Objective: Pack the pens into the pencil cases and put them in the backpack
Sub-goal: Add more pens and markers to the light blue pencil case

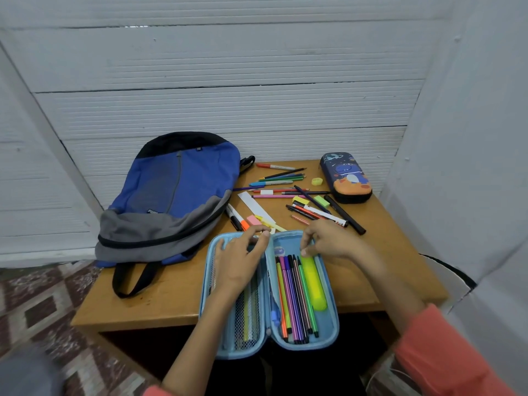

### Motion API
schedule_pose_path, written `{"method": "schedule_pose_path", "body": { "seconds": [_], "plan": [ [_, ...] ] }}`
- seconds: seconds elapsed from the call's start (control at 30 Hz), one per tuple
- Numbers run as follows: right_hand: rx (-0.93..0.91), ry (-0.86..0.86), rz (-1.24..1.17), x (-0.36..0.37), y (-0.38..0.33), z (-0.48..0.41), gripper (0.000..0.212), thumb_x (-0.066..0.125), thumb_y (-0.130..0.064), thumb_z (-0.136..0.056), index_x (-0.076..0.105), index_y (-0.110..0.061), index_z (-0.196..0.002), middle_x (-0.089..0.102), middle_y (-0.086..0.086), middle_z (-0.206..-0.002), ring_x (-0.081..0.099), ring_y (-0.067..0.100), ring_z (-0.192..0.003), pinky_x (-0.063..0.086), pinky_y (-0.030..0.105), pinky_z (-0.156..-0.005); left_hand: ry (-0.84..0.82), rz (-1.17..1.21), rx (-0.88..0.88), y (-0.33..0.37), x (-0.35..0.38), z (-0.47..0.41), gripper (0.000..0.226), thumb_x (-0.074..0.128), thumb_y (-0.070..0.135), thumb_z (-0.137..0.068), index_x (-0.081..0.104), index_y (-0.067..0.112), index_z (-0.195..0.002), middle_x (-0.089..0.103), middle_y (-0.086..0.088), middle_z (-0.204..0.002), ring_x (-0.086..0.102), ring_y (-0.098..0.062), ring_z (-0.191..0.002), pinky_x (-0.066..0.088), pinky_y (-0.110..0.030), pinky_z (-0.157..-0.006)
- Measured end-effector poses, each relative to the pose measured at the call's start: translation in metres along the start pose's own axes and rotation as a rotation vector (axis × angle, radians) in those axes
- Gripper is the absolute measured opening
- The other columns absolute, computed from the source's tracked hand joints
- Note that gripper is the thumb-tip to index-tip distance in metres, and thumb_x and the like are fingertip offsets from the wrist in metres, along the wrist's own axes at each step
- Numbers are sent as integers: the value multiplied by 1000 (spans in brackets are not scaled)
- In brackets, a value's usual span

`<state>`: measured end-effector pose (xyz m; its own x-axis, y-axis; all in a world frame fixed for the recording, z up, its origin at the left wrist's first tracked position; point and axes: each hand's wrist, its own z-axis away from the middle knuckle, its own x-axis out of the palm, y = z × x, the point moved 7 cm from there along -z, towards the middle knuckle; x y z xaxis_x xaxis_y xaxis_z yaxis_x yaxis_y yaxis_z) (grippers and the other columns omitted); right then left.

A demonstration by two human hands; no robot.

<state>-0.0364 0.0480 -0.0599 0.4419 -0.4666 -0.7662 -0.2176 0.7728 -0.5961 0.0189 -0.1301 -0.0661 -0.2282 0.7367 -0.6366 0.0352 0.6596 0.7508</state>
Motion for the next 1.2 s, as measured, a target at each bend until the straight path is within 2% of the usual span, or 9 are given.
{"method": "schedule_pose_path", "body": {
  "seconds": [0.2, 0.4, 0.6, 0.8, 0.97, 1.1, 1.2],
  "plan": [
    [12, -70, 13, 1, -3, 5, 16, 75, -8, -80, 66, -22, -80, 66, -9, -81, 61, 3, -79, 42, 14, -64, -8, 17, 22, 0, 1, -1, 18, 38, 56, -98, 54, 50, -104, 60, 24, -77, 55, 5, -80, 25, -53, -111],
    [44, -138, 17, 4, -1, 10, 17, 77, -7, -78, 67, -19, -86, 68, -6, -81, 64, 4, -79, 47, 18, -68, -13, 38, 21, 0, 2, 0, 31, 32, 64, -90, 55, 50, -105, 60, 25, -76, 57, 3, -80, 29, -54, -108],
    [34, -197, 67, 8, -7, 17, 14, 76, -10, -79, 69, -16, -90, 66, -10, -81, 60, 1, -77, 42, 13, -63, -7, 26, 4, -2, 1, -1, 16, 39, 54, -98, 53, 51, -104, 60, 21, -78, 58, -4, -85, 25, -52, -111],
    [38, -212, 97, 8, -10, 21, 13, 77, -13, -78, 70, -19, -87, 65, -13, -82, 58, 0, -80, 38, 13, -62, 2, 19, 4, -2, 1, -2, 13, 39, 51, -99, 52, 50, -104, 63, 16, -86, 56, -4, -87, 19, -50, -114],
    [46, -237, 99, 8, -12, 23, 12, 78, -13, -78, 71, -19, -86, 64, -14, -81, 56, 0, -80, 37, 15, -63, -6, 14, 3, -1, 2, -2, 15, 38, 52, -99, 52, 50, -105, 61, 18, -81, 55, -1, -85, 17, -50, -115],
    [63, -248, 67, 10, -10, 25, 13, 77, -10, -78, 71, -17, -86, 63, -14, -78, 56, -2, -75, 37, 10, -61, 2, 20, 28, -4, 2, -2, 17, 37, 58, -97, 52, 52, -103, 53, 21, -66, 52, 6, -73, 26, -53, -110],
    [75, -241, 56, 10, -9, 25, 13, 77, -10, -78, 71, -15, -89, 64, -14, -79, 56, -2, -75, 36, 9, -59, -3, 14, 22, -4, 3, -2, 19, 36, 59, -97, 52, 52, -105, 56, 18, -69, 54, 3, -77, 20, -51, -113]
  ]
}}
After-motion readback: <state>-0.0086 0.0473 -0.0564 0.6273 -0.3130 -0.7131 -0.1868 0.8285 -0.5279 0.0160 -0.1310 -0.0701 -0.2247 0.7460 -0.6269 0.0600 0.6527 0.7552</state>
